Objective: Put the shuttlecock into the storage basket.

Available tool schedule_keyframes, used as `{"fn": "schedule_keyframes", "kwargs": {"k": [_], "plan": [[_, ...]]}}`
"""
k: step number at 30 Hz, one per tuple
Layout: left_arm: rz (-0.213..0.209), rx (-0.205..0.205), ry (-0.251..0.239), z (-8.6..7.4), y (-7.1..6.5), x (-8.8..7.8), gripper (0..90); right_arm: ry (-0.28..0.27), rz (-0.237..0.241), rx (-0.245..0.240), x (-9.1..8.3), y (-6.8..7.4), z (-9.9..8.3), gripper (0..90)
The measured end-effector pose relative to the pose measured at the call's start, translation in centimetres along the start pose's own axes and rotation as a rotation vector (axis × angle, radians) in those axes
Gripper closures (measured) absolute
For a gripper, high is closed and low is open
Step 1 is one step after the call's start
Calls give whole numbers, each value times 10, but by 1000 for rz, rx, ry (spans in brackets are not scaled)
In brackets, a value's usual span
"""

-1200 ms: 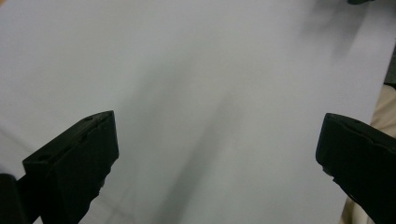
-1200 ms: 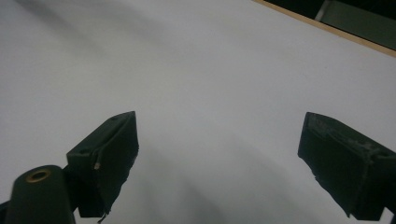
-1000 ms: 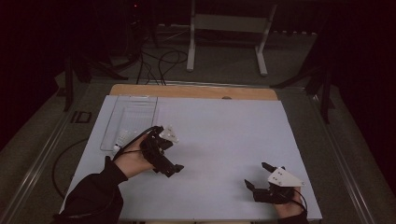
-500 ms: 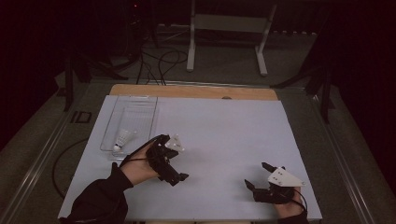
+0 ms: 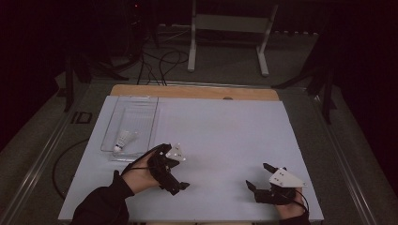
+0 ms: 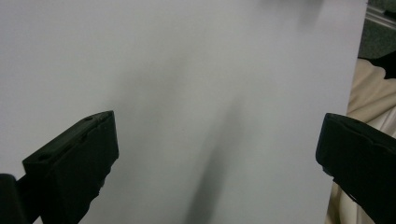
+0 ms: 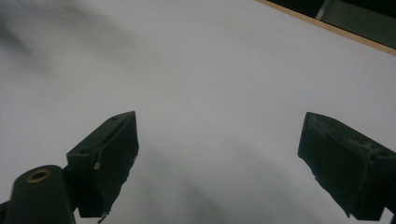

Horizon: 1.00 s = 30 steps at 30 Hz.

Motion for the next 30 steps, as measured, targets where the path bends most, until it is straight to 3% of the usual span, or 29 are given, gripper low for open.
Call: {"fn": "schedule_keyframes", "kwargs": {"k": [12,25,30], "plan": [[-15,-2,6,-21,3,7,1,1,-1,-2,0,0,0,120],[-19,-52,-29,-45,11,11,1,3,1,-2,0,0,0,120],[-27,-50,-33,-54,13,10,1,6,7,0,1,1,0,120]]}}
Point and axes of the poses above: each handheld gripper's, and its own axes: x roughly forward along the jaws, z roughly out of its top, y roughly to its left, the point moved 4 cm from there along x, roughly forward along the jaws, and after that the axes turned 13 degrees about -x, right-handed, at the moved point
